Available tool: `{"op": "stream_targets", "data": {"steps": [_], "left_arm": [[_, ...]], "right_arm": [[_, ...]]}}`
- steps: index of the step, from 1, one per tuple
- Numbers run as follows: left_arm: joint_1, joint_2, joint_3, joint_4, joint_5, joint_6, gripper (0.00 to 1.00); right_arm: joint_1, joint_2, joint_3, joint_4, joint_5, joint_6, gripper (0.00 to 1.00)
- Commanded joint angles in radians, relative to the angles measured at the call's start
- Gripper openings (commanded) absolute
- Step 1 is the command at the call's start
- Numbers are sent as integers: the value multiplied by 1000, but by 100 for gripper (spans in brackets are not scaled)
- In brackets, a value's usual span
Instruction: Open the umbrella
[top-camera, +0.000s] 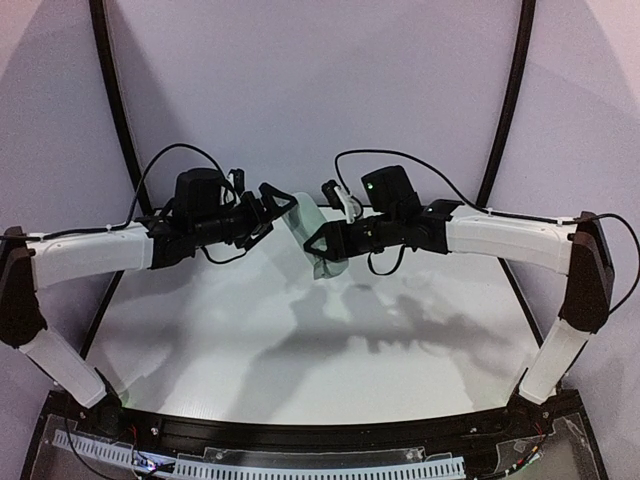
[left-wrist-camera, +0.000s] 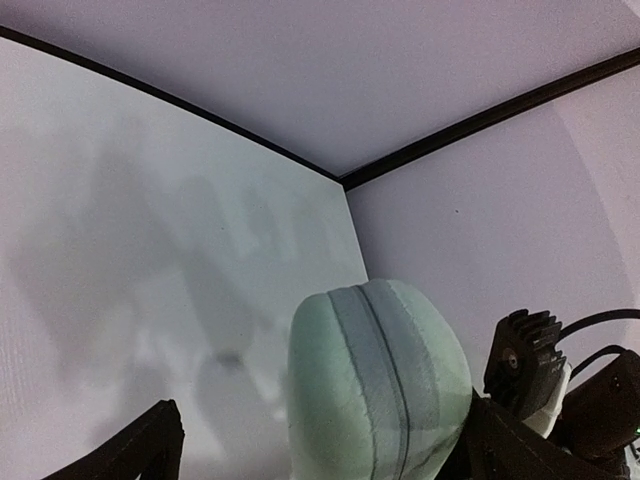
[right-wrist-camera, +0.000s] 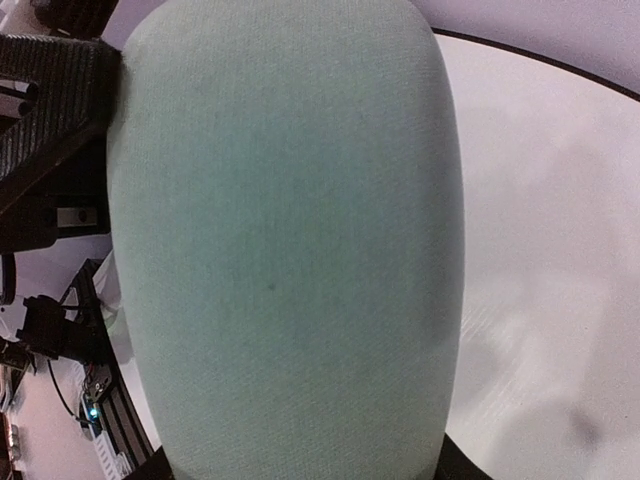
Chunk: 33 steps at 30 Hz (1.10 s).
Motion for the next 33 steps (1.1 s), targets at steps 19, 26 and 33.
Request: {"op": "stream_targets", "data": {"steps": [19,26,33], "left_arm": [[-29,120,73,77,99,-74,15],[-29,70,77,67,12,1,1],[-29,-50,72,228,-76,180,1]], "right_arm": [[27,10,100,76,-11,-26,61],[27,-109,33,69,47,-7,99],[27,-336,-165,80,191,78,99]]}}
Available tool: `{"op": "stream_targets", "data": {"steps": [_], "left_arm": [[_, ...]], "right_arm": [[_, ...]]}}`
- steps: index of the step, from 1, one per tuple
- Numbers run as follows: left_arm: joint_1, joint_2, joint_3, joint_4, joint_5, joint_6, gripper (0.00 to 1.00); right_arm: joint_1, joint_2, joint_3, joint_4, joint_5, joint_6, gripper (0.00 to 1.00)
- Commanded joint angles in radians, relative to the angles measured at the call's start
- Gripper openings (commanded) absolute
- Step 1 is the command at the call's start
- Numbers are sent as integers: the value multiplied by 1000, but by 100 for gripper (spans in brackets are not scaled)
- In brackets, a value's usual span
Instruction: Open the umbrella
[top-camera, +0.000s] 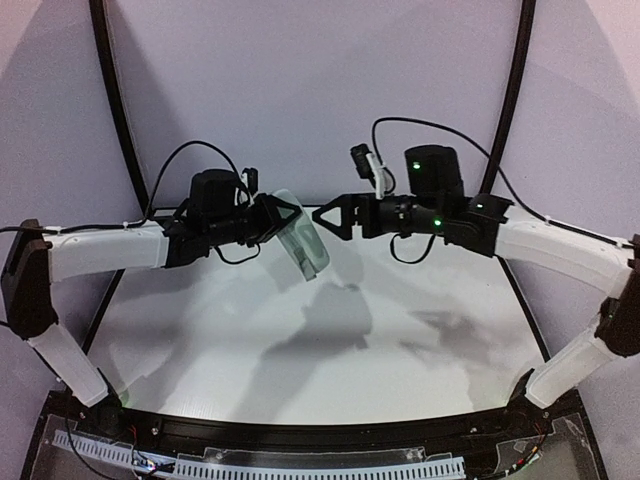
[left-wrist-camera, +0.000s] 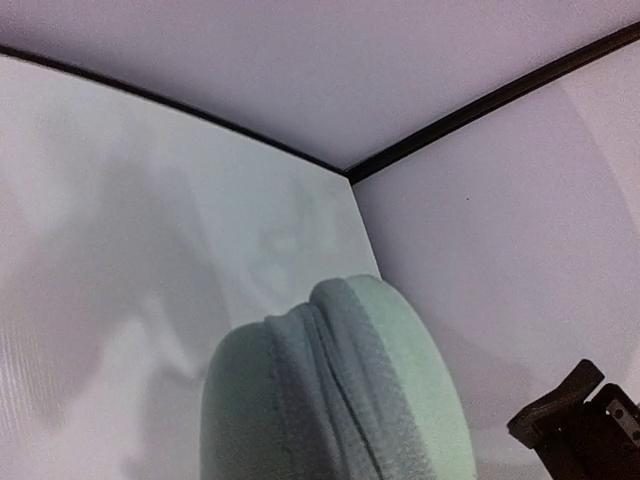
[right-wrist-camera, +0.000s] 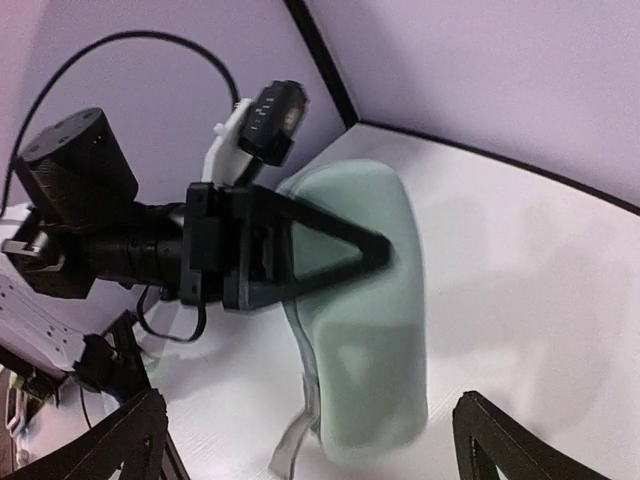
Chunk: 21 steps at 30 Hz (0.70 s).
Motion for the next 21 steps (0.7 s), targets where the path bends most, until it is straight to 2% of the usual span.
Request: {"op": "stream_targets", "data": {"steps": [1,4,7,12,16,21], "left_arm": [[-2,-159,14,214,-66,150,1],[-5,-206,11,328,-61,214,1],[-13,-234,17,393,-64,247,1],[-41,-264,2,471,-105,264,1],[-75,-288,-57,516,-202,295,1],[-101,-296,-100,596,-229,296,1]], "right_arm": [[6,-136,-126,20,179,93,99],[6,-179,-189,6,302,149,97],[6,-182,-211,25,316,168,96],[7,-143,-205,168,180,189,89],[23,-92,-189,316,102,222,84],[45,-11,-127,392,9,266,74]]}}
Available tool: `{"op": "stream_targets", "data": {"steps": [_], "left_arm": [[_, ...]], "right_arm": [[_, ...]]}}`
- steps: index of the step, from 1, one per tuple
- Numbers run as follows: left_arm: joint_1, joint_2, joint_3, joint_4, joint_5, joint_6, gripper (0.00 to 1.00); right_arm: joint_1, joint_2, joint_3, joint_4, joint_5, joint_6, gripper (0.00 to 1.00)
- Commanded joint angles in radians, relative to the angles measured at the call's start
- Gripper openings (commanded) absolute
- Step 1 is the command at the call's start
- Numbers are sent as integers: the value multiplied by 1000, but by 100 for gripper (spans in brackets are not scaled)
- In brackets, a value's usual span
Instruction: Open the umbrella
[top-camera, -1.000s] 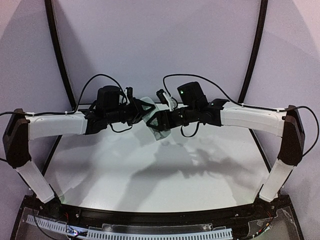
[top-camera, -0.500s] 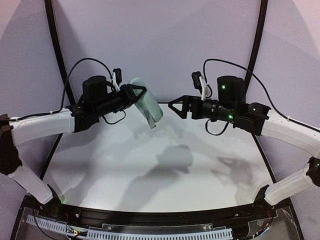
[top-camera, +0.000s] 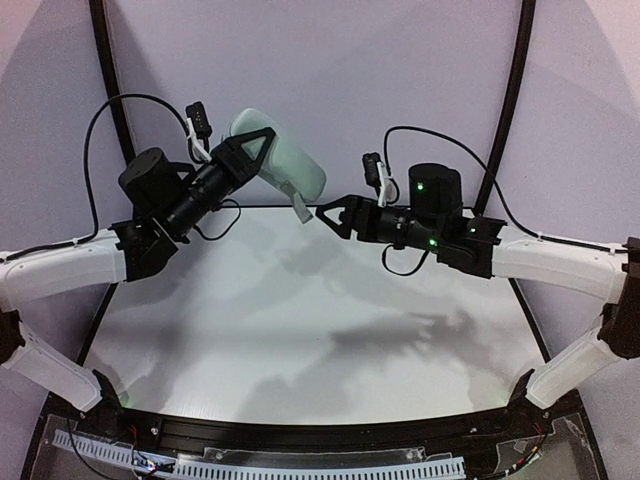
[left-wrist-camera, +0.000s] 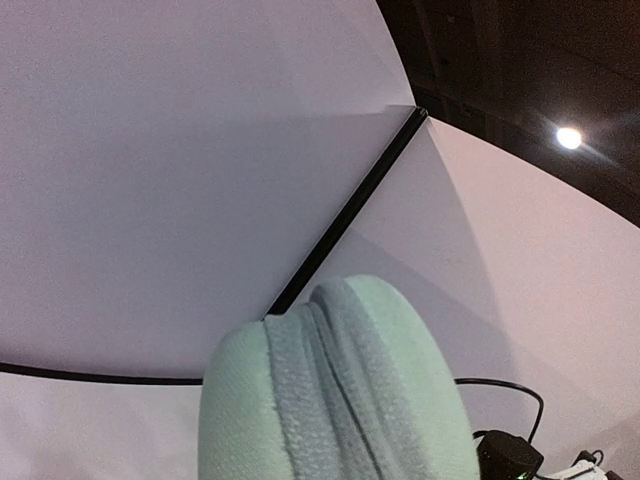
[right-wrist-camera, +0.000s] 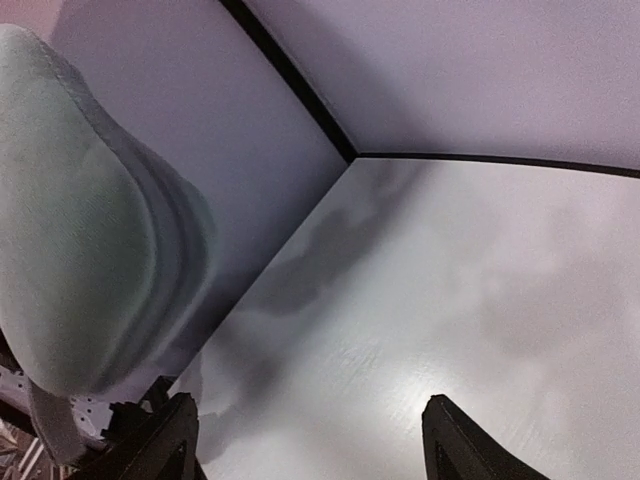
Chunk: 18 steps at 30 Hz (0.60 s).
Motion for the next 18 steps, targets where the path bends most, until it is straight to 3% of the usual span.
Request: {"op": "stream_targets", "data": {"steps": [1,12,18], "left_arm": [[-23,-34,-20,137,-64,41,1],[-44,-27,-39,168,-128,94,1],[-47,-19,-43,181,-134,101,1]], "right_arm": [[26,64,55,153,-130,62,71],[54,81,63,186,-131,141,52],[54,90,83,199,-163,158,50]]}}
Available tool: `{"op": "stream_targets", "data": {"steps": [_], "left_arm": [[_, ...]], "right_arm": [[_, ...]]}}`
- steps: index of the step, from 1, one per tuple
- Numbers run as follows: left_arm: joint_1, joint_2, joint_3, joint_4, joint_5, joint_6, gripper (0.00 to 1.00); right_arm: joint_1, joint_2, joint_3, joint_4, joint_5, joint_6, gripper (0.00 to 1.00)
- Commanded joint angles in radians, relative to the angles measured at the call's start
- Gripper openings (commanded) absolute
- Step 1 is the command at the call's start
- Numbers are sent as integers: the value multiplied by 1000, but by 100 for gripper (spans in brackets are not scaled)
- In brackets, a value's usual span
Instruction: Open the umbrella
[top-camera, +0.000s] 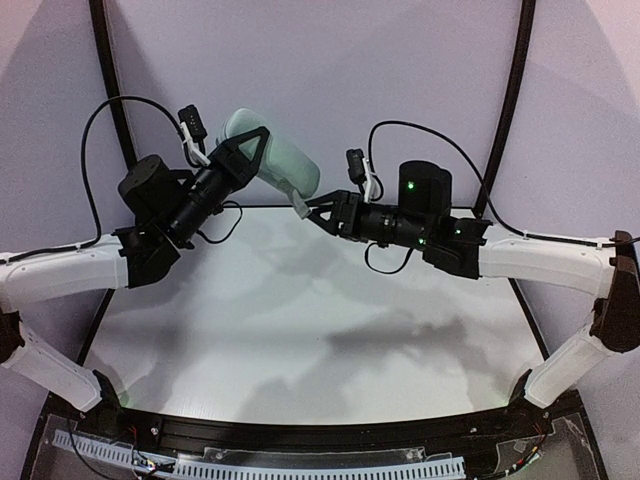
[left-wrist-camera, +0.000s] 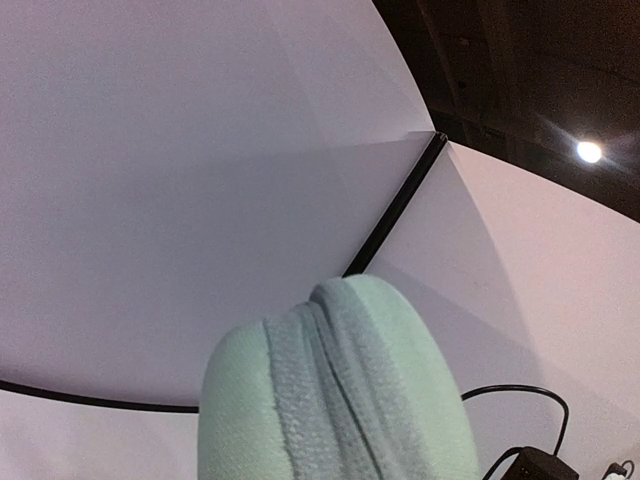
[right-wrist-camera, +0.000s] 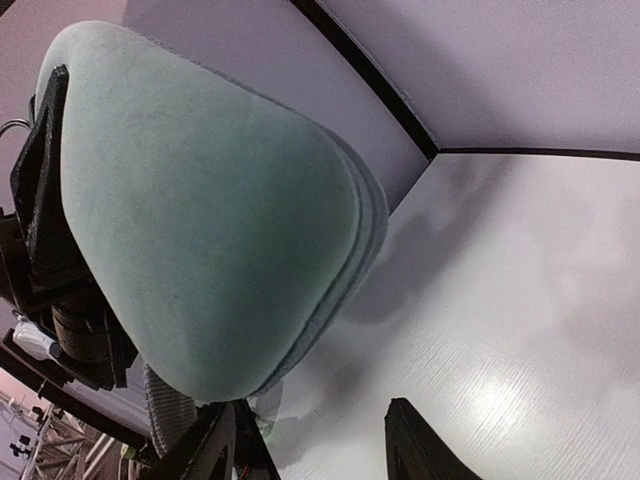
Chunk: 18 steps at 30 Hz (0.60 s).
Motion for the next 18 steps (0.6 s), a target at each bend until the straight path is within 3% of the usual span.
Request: {"op": "stream_targets", "data": {"steps": [1,18], "left_arm": [[-9,-19,-5,103,-21,23,1],[-15,-9,-49,169,14,2,1]], "right_arm": [[10,14,40,55,-37,28,50],[11,73,97,116,-137,39,35]]}}
